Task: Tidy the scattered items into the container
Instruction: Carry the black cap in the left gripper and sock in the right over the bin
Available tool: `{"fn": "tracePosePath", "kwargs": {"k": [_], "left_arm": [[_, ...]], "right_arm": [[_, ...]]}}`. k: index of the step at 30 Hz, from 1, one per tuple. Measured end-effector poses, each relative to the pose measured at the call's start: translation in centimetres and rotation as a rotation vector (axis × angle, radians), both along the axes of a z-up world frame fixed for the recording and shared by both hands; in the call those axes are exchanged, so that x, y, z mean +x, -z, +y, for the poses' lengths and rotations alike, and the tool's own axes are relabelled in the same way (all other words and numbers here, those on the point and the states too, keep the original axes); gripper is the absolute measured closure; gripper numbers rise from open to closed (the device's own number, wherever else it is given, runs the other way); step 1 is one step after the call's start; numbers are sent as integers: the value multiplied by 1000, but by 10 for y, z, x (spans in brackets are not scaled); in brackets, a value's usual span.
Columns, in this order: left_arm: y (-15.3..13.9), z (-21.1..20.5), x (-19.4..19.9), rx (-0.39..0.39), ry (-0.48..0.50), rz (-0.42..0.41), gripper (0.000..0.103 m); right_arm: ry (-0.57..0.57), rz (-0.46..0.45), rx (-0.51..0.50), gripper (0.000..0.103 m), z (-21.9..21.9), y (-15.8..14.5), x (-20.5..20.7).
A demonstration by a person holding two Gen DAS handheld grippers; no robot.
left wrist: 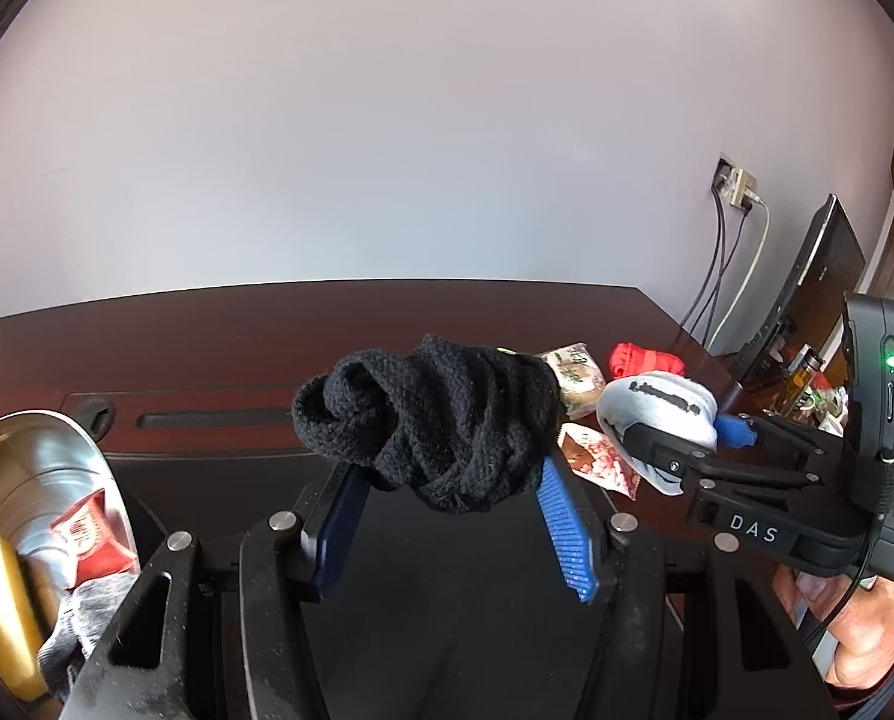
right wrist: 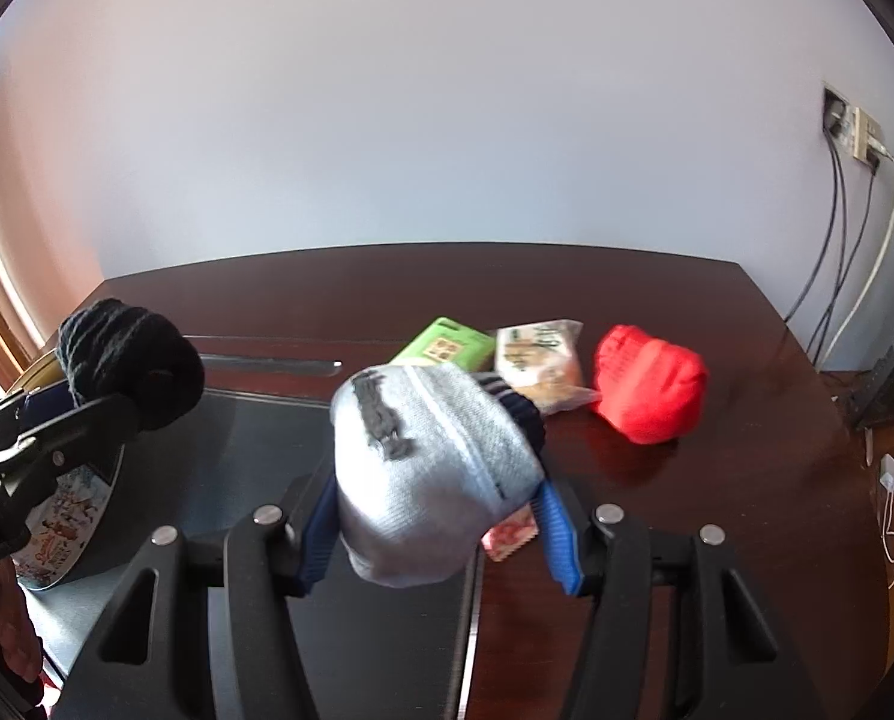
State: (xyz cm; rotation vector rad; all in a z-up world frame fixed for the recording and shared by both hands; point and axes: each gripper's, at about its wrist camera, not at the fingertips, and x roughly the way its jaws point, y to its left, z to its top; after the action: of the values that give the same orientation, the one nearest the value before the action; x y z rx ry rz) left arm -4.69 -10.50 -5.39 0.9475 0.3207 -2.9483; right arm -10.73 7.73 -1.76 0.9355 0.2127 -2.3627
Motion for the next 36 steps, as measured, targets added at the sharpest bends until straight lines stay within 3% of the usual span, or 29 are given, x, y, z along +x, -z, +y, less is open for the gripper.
{"fn": "tracePosePath", "kwargs": {"k": [36], "left_arm": [[-17,-84,102,36,-240,75,45]], "right_arm": [[-195,37,-26,46,-91,-19,70]]}}
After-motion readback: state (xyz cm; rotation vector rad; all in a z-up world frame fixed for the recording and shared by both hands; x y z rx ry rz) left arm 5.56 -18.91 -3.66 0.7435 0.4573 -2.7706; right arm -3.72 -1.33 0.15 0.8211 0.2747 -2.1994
